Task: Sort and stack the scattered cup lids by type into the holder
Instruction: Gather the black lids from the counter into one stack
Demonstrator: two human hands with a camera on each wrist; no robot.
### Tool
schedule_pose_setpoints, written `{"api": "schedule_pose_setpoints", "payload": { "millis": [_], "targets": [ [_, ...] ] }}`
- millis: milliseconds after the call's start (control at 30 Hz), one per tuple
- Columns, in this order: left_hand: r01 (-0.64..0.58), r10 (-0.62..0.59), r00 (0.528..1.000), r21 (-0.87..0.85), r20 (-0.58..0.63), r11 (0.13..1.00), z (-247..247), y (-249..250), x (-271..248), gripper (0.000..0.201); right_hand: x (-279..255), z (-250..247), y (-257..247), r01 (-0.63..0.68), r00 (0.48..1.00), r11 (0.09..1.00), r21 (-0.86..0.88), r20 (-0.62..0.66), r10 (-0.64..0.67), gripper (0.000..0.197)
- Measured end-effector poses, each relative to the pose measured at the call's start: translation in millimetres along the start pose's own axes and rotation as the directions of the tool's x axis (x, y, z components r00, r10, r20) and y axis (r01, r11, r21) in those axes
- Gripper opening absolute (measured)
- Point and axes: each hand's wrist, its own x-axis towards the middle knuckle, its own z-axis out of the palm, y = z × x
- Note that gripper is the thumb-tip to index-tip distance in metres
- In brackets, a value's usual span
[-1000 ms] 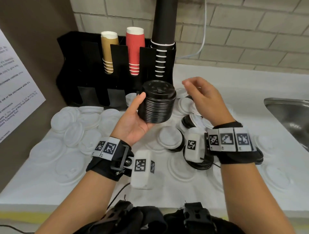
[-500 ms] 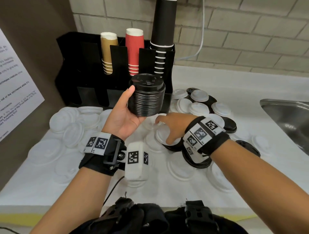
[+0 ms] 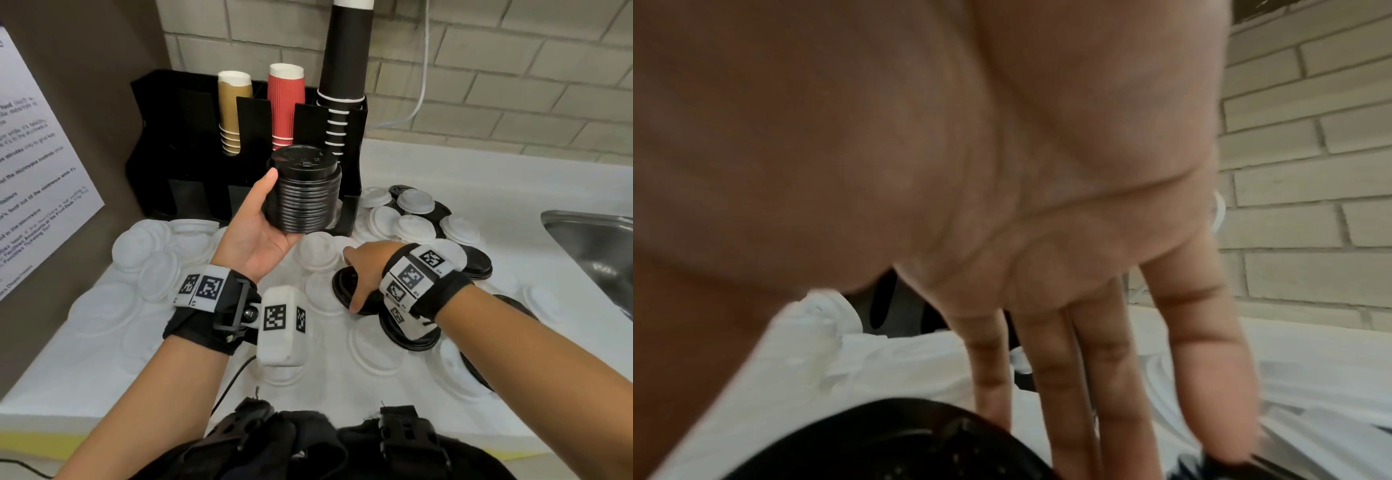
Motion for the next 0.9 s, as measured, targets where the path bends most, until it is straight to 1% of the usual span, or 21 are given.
{"api": "schedule_pose_setpoints", "payload": {
  "millis": [67,200,233,300,367,433,500,533,567,633,700,733,800,833,900],
  "targets": [
    [-0.001,0.001,1.0,0.009,0.002,1.0,0.8,1.0,-0.2,0.043,2.1,-0.1,0.9,0.016,1.0,0.999,0.044,-0.016,-0.016,0.087],
    [-0.031,0.032,0.999,0.027,-0.03,0.999,0.7,0.5,1.5,0.074,0.1,-6.7,10.1,0.058,0.997,0.976,0.208,-0.06,-0.047,0.083],
    [-0.037,0.039,0.999,0.03,-0.038,0.999,0.5,0.0,1.9,0.078,-1.8,-8.8,13.1,0.071,0.995,0.968,0.24,-0.082,-0.053,0.082],
    [-0.047,0.048,0.998,0.034,-0.034,0.998,-0.1,-0.9,2.7,0.077,-6.0,-14.0,20.9,0.1,0.99,0.951,0.292,-0.121,-0.067,0.079],
    [-0.048,0.048,0.998,0.015,-0.029,0.999,-1.5,-1.8,3.2,0.067,-12.5,-20.0,30.1,0.121,0.984,0.928,0.351,-0.163,-0.067,0.076],
    [-0.047,0.047,0.999,0.002,-0.021,0.999,-3.1,-3.4,3.6,0.058,-20.9,-24.3,40.2,0.148,0.973,0.879,0.452,-0.226,-0.048,0.07],
    [-0.045,0.045,0.999,0.008,-0.017,0.999,-4.0,-5.4,3.7,0.055,-29.4,-24.4,48.9,0.198,0.947,0.79,0.58,-0.32,-0.003,0.063],
    [-0.041,0.041,0.999,0.011,-0.015,0.999,-4.3,-6.7,3.9,0.056,-33.0,-22.2,51.9,0.245,0.922,0.72,0.649,-0.386,0.034,0.058],
    [-0.035,0.035,0.999,0.015,-0.01,0.999,-4.3,-8.4,4.1,0.058,-36.6,-18.5,53.5,0.31,0.884,0.627,0.715,-0.459,0.085,0.054],
    [-0.023,0.023,1.0,0.037,0.001,0.999,-4.4,-12.7,4.2,0.059,-43.2,-6.9,51.5,0.465,0.783,0.41,0.784,-0.581,0.222,0.046],
    [-0.006,0.006,1.0,0.052,0.003,0.999,-5.5,-17.7,5.0,0.055,-47.8,4.9,43.8,0.592,0.697,0.226,0.773,-0.633,0.337,0.042],
    [0.007,-0.008,1.0,0.051,0.002,0.999,-6.4,-19.8,5.6,0.051,-49.4,8.4,39.1,0.637,0.668,0.162,0.753,-0.645,0.37,0.041],
    [0.036,-0.037,0.999,0.046,0.012,0.998,-6.9,-23.4,7.0,0.045,-51.2,9.4,31.7,0.695,0.626,0.081,0.715,-0.656,0.422,0.037],
    [0.047,-0.048,0.999,0.043,0.022,0.998,-6.3,-25.3,7.6,0.045,-51.5,8.2,30.5,0.71,0.606,0.063,0.702,-0.653,0.454,0.035],
    [0.057,-0.059,0.997,0.045,0.047,0.997,-5.1,-28.6,8.5,0.049,-52.1,6.4,31.2,0.726,0.566,0.06,0.685,-0.645,0.514,0.031]
  ]
}}
